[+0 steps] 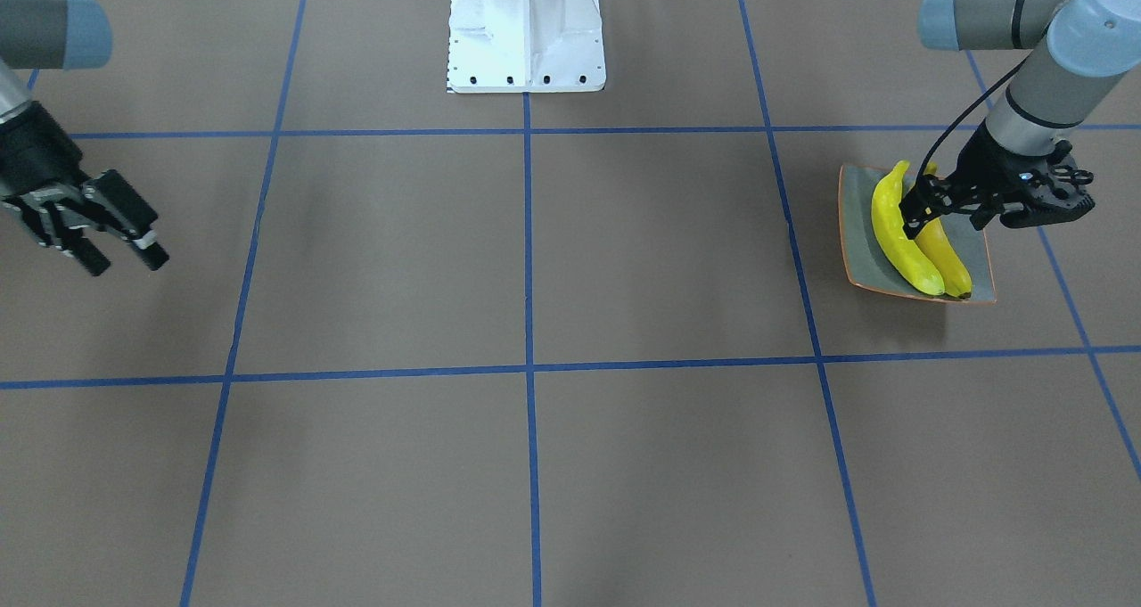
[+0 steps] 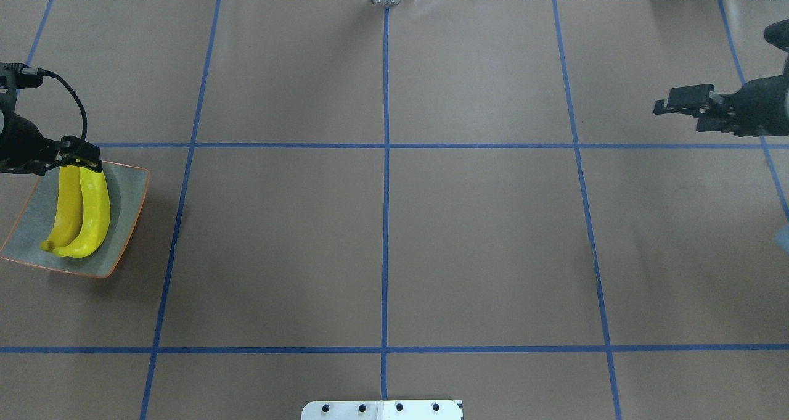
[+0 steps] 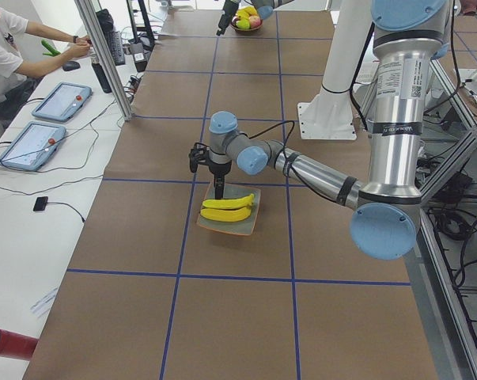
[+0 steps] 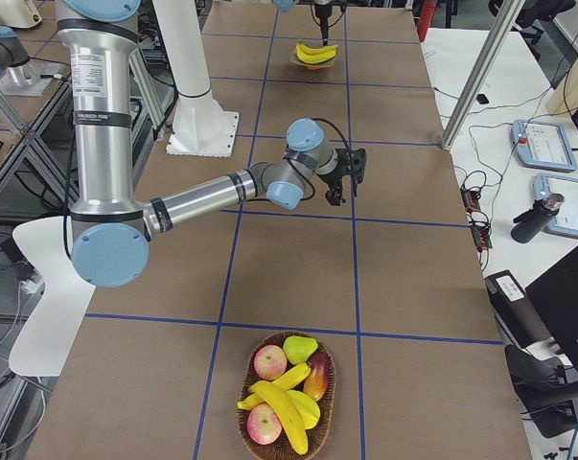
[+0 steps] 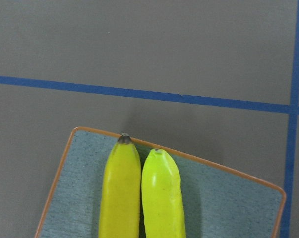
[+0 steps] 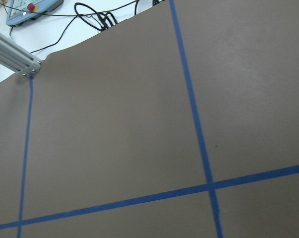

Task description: Transfer all bananas from basket to plate

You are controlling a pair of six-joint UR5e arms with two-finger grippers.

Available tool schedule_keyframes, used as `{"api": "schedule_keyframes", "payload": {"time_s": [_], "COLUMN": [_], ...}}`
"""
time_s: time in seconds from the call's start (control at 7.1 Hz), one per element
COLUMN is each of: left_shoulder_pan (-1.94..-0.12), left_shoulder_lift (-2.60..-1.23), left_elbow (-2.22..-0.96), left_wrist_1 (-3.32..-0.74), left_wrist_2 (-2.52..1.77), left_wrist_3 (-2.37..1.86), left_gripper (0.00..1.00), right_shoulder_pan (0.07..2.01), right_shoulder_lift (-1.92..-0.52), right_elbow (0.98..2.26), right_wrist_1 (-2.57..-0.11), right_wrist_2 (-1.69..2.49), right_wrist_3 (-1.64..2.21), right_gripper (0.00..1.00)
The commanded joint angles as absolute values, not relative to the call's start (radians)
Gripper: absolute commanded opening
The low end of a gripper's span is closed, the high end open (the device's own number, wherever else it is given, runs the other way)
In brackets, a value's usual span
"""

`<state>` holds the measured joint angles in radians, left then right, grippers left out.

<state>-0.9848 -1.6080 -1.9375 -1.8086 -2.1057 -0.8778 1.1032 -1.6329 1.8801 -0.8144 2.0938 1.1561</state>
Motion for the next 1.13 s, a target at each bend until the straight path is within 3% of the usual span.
{"api": "schedule_keyframes", "payload": {"time_s": [0.0, 0.28, 0.56, 0.99], "left_shoulder_pan": [-0.985, -0.982, -0.982, -0.982], "left_shoulder_lift": [-1.653, -1.657, -1.678, -1.686], "left_elbow": [-1.96, -1.96, -1.95, -1.951], "left_wrist_1": [-1.81, -1.81, -1.81, -1.81], "left_wrist_2": [-2.143, -2.143, -2.143, -2.143], "left_wrist_3": [-0.885, -0.885, -0.885, -0.885], "left_gripper": [1.0, 1.0, 1.0, 1.0], "right_shoulder_pan": [1.291, 1.397, 1.492, 1.499], "right_shoulder_lift": [-1.809, -1.891, -1.893, -1.846], "right_elbow": [1.847, 1.795, 1.709, 1.691], "right_wrist_1": [-0.831, -0.864, -0.981, -1.249], "right_wrist_2": [2.177, 2.177, 2.131, 1.974], "right_wrist_3": [0.856, 0.728, 0.54, 0.471], "right_gripper": [1.0, 1.0, 1.0, 1.0]}}
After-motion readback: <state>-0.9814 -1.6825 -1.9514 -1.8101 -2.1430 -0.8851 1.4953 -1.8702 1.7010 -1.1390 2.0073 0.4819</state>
